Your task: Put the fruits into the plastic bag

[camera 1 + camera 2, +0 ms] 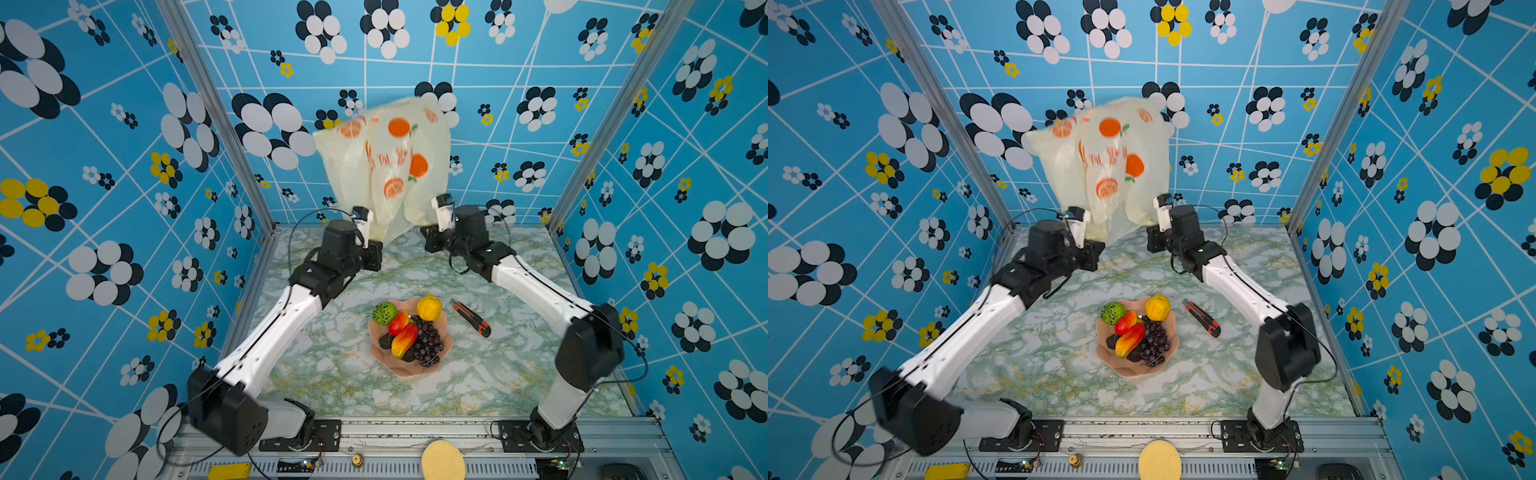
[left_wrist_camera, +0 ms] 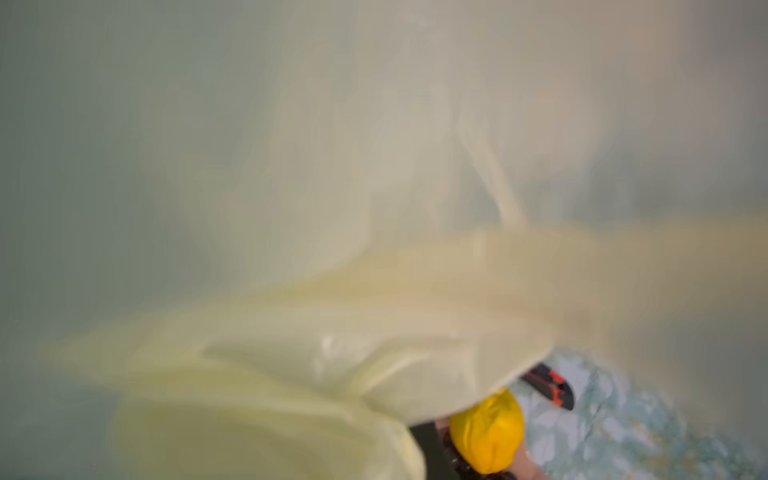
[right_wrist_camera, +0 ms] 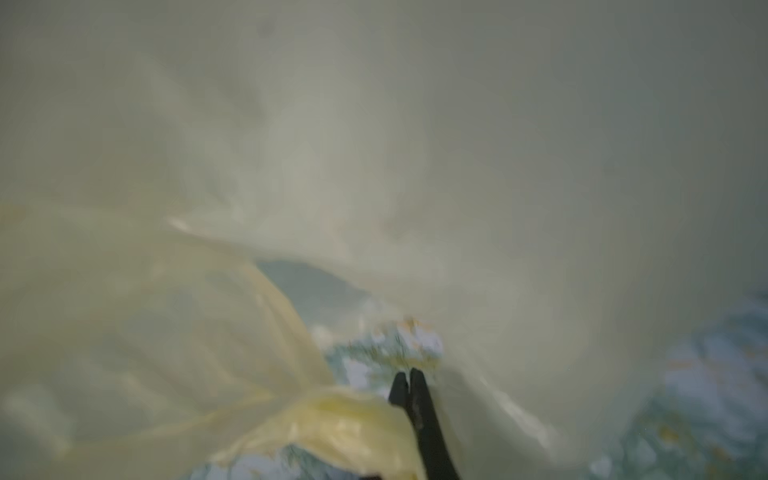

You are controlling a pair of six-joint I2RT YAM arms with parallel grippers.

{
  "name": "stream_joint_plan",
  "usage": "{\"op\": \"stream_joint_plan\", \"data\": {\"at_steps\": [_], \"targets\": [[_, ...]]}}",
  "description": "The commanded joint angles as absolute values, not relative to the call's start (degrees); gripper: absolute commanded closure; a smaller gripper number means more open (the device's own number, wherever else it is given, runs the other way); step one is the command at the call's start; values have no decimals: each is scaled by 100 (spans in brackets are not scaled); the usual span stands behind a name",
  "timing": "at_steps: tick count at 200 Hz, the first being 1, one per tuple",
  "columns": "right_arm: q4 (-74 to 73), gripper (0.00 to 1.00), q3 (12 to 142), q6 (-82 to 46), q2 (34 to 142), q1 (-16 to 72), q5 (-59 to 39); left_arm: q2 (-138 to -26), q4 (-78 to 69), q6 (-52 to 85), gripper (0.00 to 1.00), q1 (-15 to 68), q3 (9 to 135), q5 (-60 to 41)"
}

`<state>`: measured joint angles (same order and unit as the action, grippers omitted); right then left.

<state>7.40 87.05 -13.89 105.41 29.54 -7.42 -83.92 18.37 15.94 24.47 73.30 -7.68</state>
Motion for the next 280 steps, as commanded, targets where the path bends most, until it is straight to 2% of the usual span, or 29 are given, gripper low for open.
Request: {"op": "stream_joint_plan", "data": {"at_steps": [1, 96, 115, 142, 180, 200, 218, 232, 245, 260, 280], "targets": [[1811, 100, 8325, -1914, 10499, 2940, -936, -8734, 2677, 1992, 100, 2443, 7070, -936], [1608, 100, 8997, -1850, 10412, 2944, -870, -8732, 2656, 2322, 100, 1958, 7576, -1411], [1311, 100, 9122, -1893, 10508, 2928, -872, -8887, 2810, 2327, 100, 1757, 7883, -1460], [666, 100, 10188, -1984, 10723, 2931, -1236, -9072, 3032, 2409, 100, 1324, 8828, -1781], [-727, 100, 10924, -1798, 10283, 3065, -1583, -8053, 3097, 1578, 100, 1511, 9676, -1021], [-1585, 100, 10407, -1724, 9779, 3093, -1844, -7028, 2655, 864, 100, 2090, 9117, -127], [-2264, 100, 9273, -1620, 9337, 3094, -1655, -6031, 1793, 581, 100, 2502, 7818, 280], [-2079, 100, 8479, -1550, 9345, 3092, -1369, -5582, 1373, 614, 100, 2520, 6704, 619], [-1169, 100, 8257, -1494, 9738, 3093, -1089, -5667, 1442, 852, 100, 2405, 5953, 886], [430, 100, 8648, -1645, 10525, 3077, -602, -6161, 1635, 1297, 100, 2154, 5529, 570], [867, 100, 9023, -1998, 11084, 2991, -922, -6634, 1529, 1592, 100, 2050, 5297, 215]]}}
